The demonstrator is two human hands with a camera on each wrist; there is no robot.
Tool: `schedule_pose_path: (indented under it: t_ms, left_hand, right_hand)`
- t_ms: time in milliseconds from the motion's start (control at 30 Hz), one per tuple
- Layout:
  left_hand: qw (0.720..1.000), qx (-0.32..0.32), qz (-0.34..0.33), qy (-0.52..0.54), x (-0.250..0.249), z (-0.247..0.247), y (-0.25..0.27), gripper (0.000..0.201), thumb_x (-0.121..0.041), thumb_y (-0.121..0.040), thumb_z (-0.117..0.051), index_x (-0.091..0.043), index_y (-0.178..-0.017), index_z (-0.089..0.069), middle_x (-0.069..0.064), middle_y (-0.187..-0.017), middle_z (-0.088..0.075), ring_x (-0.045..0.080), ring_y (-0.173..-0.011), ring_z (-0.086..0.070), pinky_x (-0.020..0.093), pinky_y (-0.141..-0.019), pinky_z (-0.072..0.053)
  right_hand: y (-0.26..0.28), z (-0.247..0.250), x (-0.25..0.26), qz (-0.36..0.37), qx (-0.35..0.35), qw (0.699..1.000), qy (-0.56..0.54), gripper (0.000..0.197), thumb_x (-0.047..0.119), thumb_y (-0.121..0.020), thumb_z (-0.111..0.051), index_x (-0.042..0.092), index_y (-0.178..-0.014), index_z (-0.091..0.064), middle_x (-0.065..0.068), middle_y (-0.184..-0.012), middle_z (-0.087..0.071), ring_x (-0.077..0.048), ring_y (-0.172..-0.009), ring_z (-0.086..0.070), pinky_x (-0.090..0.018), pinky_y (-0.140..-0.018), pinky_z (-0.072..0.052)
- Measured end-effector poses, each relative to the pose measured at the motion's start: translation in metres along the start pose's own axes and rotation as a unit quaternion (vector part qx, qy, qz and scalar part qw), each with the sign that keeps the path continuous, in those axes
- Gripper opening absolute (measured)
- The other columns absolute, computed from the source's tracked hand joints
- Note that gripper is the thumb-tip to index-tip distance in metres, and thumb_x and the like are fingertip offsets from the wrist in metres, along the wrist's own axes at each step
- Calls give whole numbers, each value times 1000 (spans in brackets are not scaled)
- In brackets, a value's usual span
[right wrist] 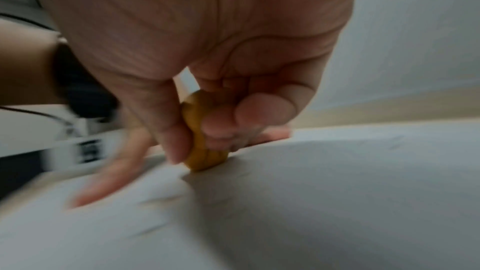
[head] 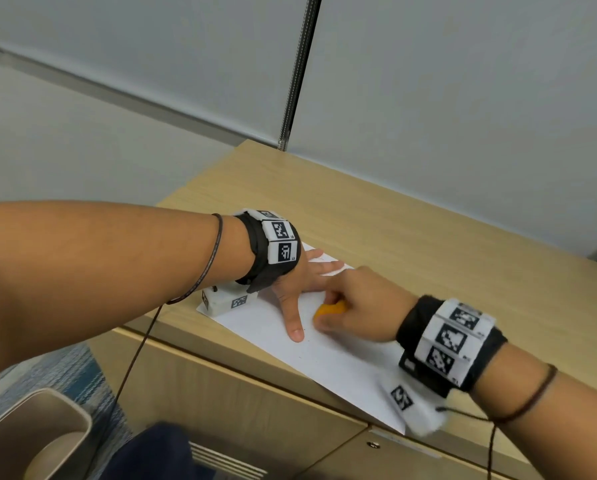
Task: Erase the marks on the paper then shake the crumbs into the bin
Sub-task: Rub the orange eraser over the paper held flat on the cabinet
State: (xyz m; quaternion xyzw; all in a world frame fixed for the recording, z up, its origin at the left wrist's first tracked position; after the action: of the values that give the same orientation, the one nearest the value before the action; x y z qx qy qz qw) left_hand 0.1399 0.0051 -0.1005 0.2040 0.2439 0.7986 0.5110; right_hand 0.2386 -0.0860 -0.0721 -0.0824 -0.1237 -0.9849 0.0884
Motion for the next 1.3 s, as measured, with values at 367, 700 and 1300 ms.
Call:
schedule_pose_path:
  t_ms: [367,700,1300]
  left_hand:
    - [1000,-6,6,-16,0,-2,1,138,-80,-62,-73,-43,-151,26,-10,-158,39,32,-150,24,67,-115,2]
    - [1000,-8,11,-26,4,-5,-5,139,-85,-58,-67,-44,-150,28,-13,-157,40,29,-150,25,71,-113,1]
    - [1000,-16,13,-22,1,-3,-2,136,-83,-62,-68,-43,-151,26,-11,-158,38,29,-151,23,70,-113,1]
  right_hand:
    - [-5,5,-8,-44,-30,999,-13,20,32,-80,-69,13,-76,-65,-5,-73,-66,-22,-69,-62,-36,-63,-53]
    - [-12,13,-22,-98,-42,994,-11,24,35,-78,-70,11,-75,-66,-7,-75,-67,-25,-72,-62,-35,-62,-50]
    - [-9,12,-19,-82,-32,996,3,19,35,-79,-69,16,-78,-68,-2,-75,-67,-20,-71,-62,-31,-59,-49]
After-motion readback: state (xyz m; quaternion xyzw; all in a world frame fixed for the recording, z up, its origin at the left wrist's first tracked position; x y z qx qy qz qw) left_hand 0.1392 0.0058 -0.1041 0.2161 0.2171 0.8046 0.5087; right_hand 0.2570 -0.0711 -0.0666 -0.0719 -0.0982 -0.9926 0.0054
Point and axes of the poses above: each hand's wrist, its own y-axis away from the middle knuckle, its own z-axis out of the back of the hand, x = y × z, the point moved 3 cm from there along -y, towards the middle knuckle
